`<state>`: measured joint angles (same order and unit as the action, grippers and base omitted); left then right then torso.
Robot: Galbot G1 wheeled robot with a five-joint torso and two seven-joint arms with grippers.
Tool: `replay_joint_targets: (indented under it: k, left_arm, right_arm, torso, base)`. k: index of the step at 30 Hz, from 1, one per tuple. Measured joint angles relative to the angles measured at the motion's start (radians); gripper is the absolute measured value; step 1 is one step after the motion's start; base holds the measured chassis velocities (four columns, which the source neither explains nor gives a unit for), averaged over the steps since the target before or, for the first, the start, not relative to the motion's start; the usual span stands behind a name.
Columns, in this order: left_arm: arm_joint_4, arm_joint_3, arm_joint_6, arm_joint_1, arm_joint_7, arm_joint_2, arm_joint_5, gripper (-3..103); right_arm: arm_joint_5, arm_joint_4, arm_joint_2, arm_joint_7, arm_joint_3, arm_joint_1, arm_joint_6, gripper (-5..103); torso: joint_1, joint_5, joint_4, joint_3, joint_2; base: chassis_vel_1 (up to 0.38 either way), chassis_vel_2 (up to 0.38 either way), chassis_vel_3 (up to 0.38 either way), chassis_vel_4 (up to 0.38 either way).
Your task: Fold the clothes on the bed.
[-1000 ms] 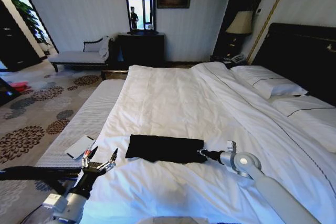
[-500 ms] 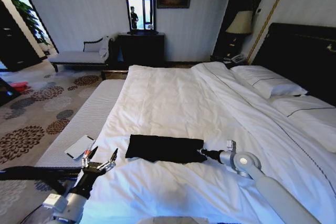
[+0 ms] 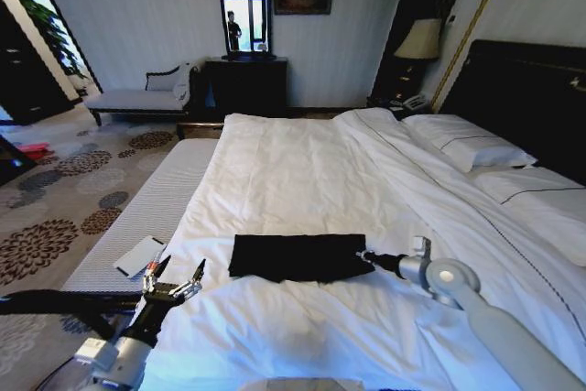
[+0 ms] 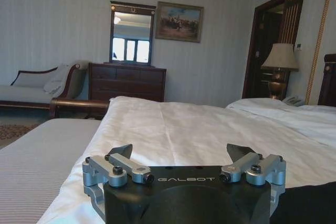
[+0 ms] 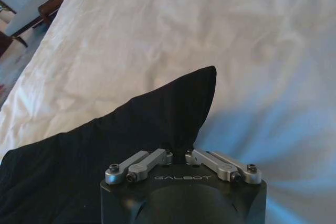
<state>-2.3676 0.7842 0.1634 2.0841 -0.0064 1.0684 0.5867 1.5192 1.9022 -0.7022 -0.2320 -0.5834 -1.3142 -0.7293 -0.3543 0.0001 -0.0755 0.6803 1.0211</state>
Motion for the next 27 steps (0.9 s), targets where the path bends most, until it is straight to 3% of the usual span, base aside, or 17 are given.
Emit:
replay_joint_targets:
  k: [12, 27]
  left_arm:
    - [0.000, 0.000, 0.000, 0.000, 0.000, 0.000, 0.000, 100]
    - [0.000, 0.000, 0.000, 0.000, 0.000, 0.000, 0.000, 100]
  right_arm:
    - [-0.002, -0.080, 0.083, 0.022, -0.123, -0.041, -0.003, 4]
    - [-0.059, -0.204, 0.129, 0.049, -0.158, -0.030, 0.014, 4]
  torso:
    - [0.000, 0.0001, -0.0001, 0.000, 0.000]
    - [0.000, 0.0000, 0.0000, 0.000, 0.000]
  base:
    - [0.000, 0.000, 0.000, 0.000]
    - [0.000, 0.000, 0.000, 0.000]
